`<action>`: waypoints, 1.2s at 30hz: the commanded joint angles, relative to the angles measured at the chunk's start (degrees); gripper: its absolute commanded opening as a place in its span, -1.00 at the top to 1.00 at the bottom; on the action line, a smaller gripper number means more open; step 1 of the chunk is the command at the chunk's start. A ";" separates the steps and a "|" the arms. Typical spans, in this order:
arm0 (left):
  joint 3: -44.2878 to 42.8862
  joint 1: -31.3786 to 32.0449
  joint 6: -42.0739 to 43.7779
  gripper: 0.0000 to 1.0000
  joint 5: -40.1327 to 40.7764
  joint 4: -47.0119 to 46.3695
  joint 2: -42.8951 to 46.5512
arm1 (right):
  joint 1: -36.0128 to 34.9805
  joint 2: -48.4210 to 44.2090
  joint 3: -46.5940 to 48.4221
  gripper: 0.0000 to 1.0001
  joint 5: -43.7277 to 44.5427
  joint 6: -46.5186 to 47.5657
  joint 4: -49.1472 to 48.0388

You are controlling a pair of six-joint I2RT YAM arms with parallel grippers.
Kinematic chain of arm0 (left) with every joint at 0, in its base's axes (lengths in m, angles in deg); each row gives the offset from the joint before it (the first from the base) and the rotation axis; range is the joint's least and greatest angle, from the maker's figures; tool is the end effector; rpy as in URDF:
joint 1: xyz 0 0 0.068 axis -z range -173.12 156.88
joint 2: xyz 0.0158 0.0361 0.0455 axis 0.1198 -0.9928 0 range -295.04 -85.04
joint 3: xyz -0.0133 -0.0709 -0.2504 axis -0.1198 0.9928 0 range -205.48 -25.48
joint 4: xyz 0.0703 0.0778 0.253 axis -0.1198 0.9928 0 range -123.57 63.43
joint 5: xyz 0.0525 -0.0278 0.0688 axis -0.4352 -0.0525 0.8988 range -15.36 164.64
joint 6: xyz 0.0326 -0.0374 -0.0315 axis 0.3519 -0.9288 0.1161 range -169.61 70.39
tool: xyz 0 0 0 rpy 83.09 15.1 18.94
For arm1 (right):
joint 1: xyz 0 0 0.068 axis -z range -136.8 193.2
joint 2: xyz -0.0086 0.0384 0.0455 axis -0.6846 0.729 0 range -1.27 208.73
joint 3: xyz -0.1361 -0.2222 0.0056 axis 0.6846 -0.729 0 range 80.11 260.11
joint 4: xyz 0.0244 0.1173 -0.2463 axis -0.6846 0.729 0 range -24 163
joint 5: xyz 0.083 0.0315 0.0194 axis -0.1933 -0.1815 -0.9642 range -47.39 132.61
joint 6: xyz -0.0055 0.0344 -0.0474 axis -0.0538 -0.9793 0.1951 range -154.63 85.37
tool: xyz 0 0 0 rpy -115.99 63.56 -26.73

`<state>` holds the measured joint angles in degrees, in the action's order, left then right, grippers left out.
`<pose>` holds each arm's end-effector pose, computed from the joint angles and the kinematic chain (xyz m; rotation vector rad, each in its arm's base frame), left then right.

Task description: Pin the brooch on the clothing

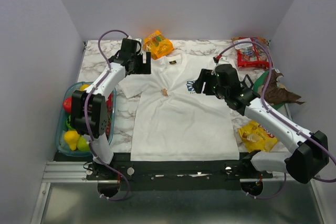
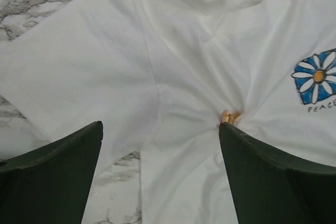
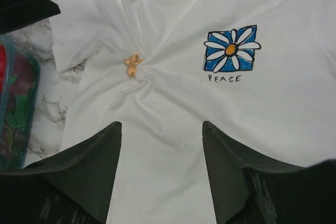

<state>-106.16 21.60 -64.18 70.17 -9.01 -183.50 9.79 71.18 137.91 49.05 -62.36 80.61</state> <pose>0.3930 -0.1066 0.2619 0.0431 2.3321 -0.3485 0.2620 0.1671 0.2891 -0.0353 2.1219 0.5295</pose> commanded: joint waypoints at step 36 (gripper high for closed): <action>-10.46 -6.90 10.17 0.65 9.65 12.80 -26.17 | 0.19 -8.55 -10.95 -0.42 -5.65 -6.46 3.85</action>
<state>-117.90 15.85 -55.24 78.04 2.88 -206.80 9.82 63.11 128.86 44.02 -67.80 84.09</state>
